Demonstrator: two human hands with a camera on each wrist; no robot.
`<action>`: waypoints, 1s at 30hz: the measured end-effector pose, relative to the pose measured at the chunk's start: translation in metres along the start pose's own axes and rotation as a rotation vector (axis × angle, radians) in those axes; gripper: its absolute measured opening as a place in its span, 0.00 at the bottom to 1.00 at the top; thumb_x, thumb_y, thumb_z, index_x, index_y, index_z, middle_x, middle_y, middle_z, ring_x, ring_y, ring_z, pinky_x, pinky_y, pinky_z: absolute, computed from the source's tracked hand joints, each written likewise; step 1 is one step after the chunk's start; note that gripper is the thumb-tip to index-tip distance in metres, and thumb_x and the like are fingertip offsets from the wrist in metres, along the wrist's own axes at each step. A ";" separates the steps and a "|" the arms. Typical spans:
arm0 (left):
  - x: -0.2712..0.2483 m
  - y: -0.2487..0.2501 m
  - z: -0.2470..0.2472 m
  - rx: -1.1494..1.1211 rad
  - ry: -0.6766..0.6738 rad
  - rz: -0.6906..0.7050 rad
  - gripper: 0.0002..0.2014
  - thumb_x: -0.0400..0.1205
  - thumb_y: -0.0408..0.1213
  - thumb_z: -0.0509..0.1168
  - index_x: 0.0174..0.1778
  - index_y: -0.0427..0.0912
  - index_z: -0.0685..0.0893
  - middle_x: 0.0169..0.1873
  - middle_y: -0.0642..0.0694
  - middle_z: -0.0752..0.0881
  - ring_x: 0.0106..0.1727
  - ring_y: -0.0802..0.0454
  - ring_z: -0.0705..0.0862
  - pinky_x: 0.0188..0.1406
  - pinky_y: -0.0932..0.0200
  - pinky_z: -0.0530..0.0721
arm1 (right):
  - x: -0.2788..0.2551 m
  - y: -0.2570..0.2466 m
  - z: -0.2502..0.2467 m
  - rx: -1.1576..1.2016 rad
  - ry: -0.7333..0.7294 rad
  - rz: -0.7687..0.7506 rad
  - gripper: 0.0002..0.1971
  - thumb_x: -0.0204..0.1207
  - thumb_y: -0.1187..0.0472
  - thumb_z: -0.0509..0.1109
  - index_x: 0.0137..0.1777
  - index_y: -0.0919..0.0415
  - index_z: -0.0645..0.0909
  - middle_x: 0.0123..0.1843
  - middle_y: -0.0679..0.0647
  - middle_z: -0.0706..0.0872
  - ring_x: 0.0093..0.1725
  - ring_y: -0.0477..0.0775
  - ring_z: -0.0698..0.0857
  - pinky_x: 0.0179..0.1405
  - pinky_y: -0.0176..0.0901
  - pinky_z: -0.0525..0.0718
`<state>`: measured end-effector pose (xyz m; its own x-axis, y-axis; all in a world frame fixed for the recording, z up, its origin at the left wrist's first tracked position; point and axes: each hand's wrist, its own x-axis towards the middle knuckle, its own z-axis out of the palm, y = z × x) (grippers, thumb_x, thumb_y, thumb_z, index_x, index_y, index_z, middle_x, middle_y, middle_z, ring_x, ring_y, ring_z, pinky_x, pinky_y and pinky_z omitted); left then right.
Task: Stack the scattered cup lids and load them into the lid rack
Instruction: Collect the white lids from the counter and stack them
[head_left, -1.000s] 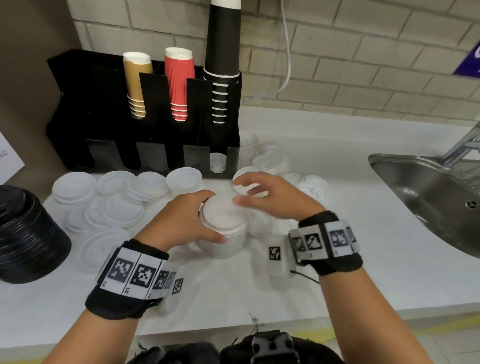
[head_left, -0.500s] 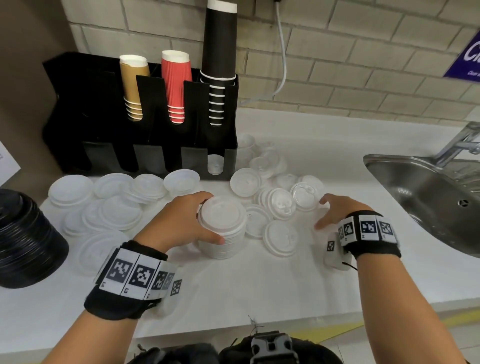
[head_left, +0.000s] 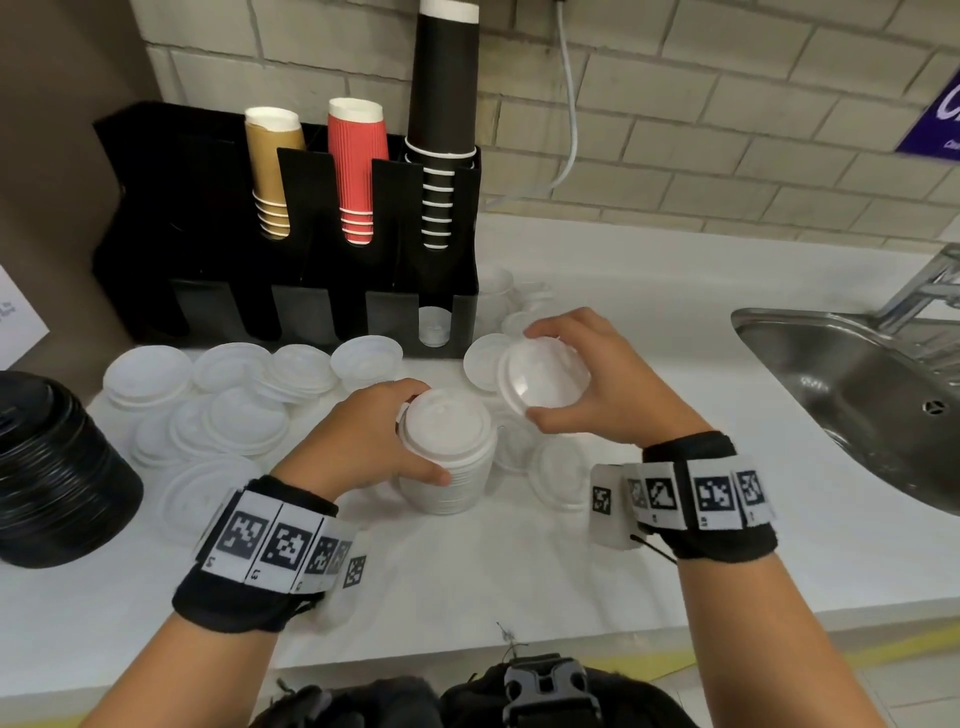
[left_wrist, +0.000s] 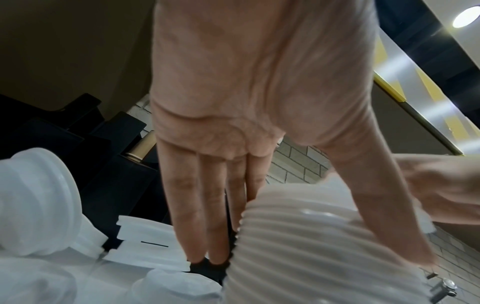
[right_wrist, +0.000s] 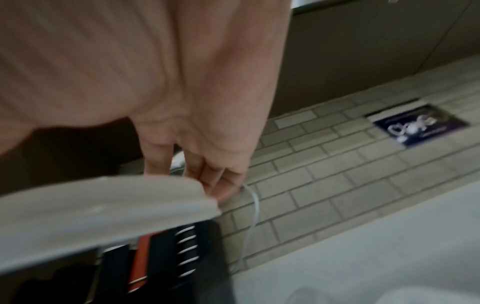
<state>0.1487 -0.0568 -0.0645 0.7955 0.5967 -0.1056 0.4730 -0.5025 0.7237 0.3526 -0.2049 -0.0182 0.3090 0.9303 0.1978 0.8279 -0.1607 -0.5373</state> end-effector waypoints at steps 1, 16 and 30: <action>0.000 0.001 0.000 0.015 0.001 -0.002 0.41 0.57 0.45 0.86 0.66 0.58 0.77 0.59 0.61 0.78 0.57 0.55 0.80 0.57 0.55 0.80 | 0.002 -0.004 0.005 0.040 0.013 -0.019 0.35 0.61 0.55 0.83 0.69 0.49 0.76 0.64 0.45 0.75 0.64 0.43 0.74 0.59 0.29 0.69; -0.004 0.000 0.001 -0.043 0.020 0.011 0.67 0.57 0.47 0.87 0.84 0.57 0.47 0.60 0.56 0.76 0.55 0.56 0.81 0.48 0.64 0.80 | 0.021 -0.035 0.053 0.062 -0.170 -0.115 0.28 0.63 0.54 0.83 0.65 0.49 0.83 0.57 0.46 0.81 0.57 0.42 0.77 0.55 0.25 0.71; -0.005 0.003 0.000 0.022 0.032 0.045 0.43 0.58 0.47 0.85 0.69 0.56 0.75 0.59 0.56 0.79 0.56 0.57 0.81 0.48 0.63 0.78 | 0.023 -0.042 0.059 0.022 -0.273 -0.100 0.30 0.60 0.52 0.85 0.63 0.46 0.82 0.59 0.50 0.81 0.60 0.49 0.77 0.60 0.38 0.77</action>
<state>0.1461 -0.0616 -0.0613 0.8039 0.5925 -0.0515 0.4454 -0.5425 0.7123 0.2974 -0.1570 -0.0388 0.0864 0.9960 0.0244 0.8369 -0.0593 -0.5442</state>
